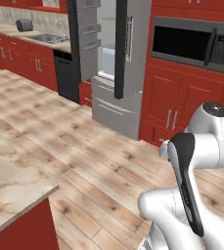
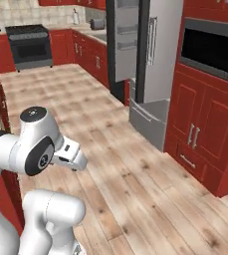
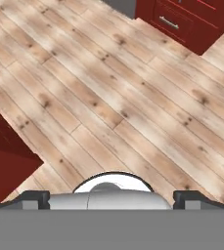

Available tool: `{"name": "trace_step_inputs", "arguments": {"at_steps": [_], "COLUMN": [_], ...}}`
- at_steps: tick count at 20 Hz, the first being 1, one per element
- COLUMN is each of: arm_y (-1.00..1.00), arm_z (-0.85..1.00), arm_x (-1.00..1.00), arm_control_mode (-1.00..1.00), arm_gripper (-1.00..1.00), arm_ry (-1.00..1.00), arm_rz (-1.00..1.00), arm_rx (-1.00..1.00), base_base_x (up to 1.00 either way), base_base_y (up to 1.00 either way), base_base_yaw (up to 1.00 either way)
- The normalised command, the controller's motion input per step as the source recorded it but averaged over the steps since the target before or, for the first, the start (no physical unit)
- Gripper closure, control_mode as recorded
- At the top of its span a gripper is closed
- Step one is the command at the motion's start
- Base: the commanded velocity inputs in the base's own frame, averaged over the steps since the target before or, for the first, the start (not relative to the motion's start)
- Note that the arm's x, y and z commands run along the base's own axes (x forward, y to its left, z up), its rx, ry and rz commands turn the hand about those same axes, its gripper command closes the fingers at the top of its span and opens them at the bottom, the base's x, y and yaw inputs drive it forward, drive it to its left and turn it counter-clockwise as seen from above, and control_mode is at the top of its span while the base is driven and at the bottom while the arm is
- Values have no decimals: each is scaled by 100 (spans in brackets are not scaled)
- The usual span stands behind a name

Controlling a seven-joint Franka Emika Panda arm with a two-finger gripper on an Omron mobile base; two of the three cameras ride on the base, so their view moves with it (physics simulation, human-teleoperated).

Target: Pick up the banana and apple from the fridge and place one fruit on each plate on the dining counter.

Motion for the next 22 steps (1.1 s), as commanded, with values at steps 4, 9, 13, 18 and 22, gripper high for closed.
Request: {"name": "trace_step_inputs", "arguments": {"at_steps": [4, 9, 13, 18, 22], "arm_y": [0, 0, 0, 0, 0], "arm_z": [0, 0, 0, 0, 0], "arm_x": [0, 0, 0, 0, 0], "arm_control_mode": [100, 100, 100, 100, 100], "arm_gripper": [-100, -100, -100, -100, -100], "arm_ry": [0, 0, 0, 0, 0], "arm_rz": [0, 0, 0, 0, 0], "arm_rx": [0, 0, 0, 0, 0], "base_base_x": [57, 60, 65, 94, 100], "base_base_y": [-37, -63, -94, -77, -21], "base_base_yaw": [78, 70, 55, 31, 8]}}
